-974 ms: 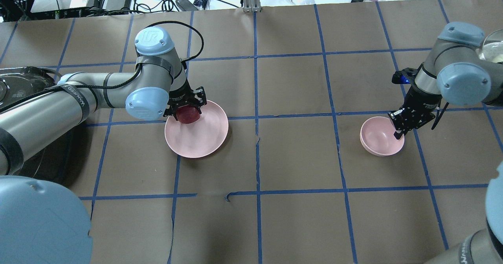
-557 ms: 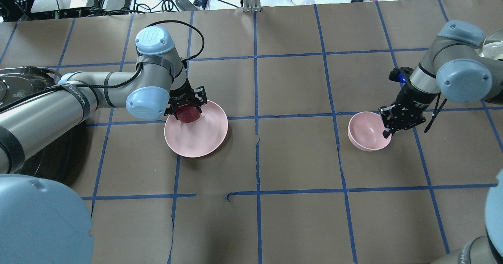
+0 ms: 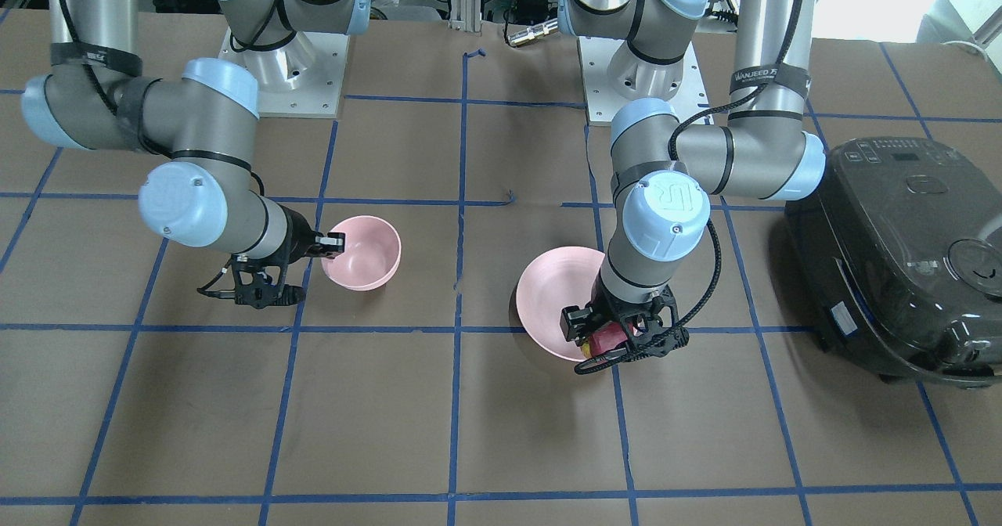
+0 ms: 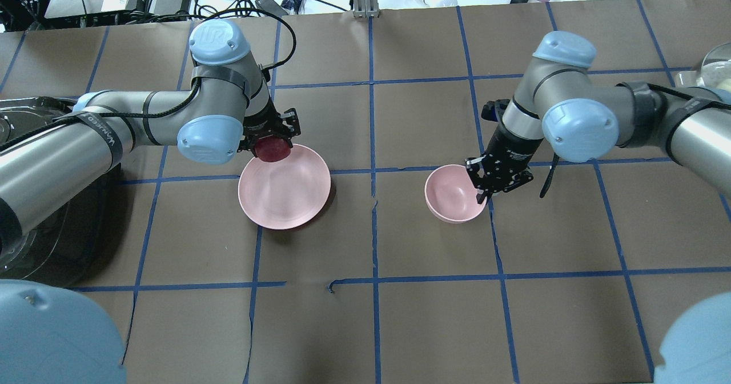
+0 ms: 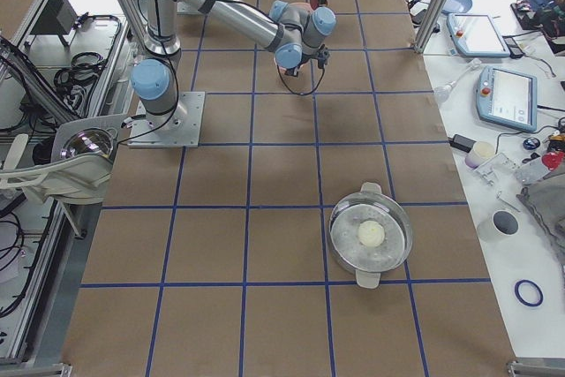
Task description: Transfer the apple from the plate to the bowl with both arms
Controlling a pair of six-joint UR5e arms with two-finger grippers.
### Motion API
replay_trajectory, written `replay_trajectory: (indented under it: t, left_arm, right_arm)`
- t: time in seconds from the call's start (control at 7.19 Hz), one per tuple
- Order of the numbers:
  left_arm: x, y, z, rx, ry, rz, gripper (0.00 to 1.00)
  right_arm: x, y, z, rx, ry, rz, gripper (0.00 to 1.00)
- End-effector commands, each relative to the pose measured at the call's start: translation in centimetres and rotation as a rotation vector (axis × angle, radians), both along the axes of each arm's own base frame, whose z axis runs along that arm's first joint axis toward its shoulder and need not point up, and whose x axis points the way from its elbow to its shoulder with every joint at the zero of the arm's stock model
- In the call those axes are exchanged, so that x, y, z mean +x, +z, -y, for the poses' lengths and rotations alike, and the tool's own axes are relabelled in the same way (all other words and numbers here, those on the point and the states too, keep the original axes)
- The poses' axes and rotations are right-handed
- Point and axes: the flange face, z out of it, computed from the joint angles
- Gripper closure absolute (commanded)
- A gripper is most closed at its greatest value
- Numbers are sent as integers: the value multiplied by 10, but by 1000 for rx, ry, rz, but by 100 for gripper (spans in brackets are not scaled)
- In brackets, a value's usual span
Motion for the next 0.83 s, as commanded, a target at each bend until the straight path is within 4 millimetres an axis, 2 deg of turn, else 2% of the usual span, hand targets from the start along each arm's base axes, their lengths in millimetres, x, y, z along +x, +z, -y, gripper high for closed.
replay_trajectory:
  t: [0.0, 0.14, 0.28, 0.42, 0.7]
  left_arm:
    - [-2, 16, 2, -18, -3, -4, 96]
    - [-2, 20, 1, -24, -4, -4, 96]
    - [-1, 23, 1, -29, -3, -4, 96]
    - [0, 24, 0, -30, -2, -3, 96]
    - [-1, 26, 0, -33, -6, -6, 95]
  right_arm:
    - [8, -9, -7, 21, 3, -5, 96]
    - [8, -11, -10, 24, 4, -5, 74]
    - [8, -4, -8, 5, 2, -9, 26]
    - [5, 11, 2, -37, 4, -28, 0]
    - [-6, 101, 39, -131, -5, -56, 0]
